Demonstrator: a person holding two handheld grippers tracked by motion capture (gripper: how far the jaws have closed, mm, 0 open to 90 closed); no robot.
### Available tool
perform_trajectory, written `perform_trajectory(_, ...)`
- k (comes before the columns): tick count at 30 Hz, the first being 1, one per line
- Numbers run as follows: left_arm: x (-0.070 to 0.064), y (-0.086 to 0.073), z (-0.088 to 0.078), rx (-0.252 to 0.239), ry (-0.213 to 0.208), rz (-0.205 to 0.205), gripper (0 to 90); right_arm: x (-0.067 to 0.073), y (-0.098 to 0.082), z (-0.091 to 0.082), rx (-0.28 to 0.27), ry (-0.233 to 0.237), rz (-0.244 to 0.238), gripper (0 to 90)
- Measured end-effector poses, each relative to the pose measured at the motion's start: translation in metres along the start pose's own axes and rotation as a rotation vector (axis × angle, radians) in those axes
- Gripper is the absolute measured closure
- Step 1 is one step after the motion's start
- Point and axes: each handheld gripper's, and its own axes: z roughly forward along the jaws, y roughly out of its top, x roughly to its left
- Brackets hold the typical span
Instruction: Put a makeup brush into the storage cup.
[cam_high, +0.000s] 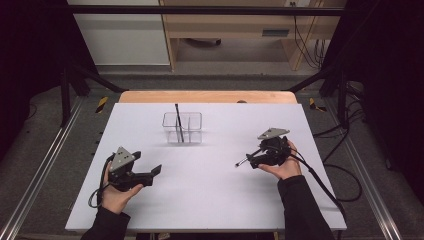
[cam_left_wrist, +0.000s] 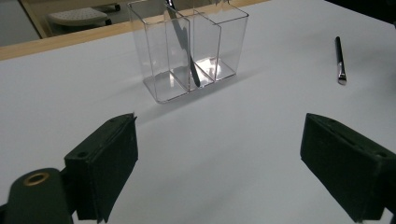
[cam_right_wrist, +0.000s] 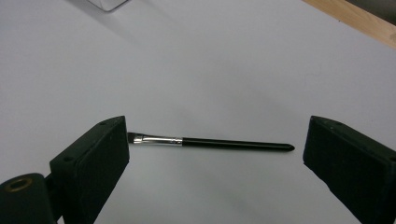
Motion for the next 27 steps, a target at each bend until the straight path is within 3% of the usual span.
perform_trajectory(9,0.001,0.001,-0.003,-0.011,0.007,0.0,10.6,-0.001,-0.004,0.014,0.033,0.025,-0.009,7.8)
perform_trajectory(27,0.0,0.0,-0.002,-0.006,0.005,0.008,10.7,-0.003,-0.007,0.037,0.081,0.051,-0.088,9.5)
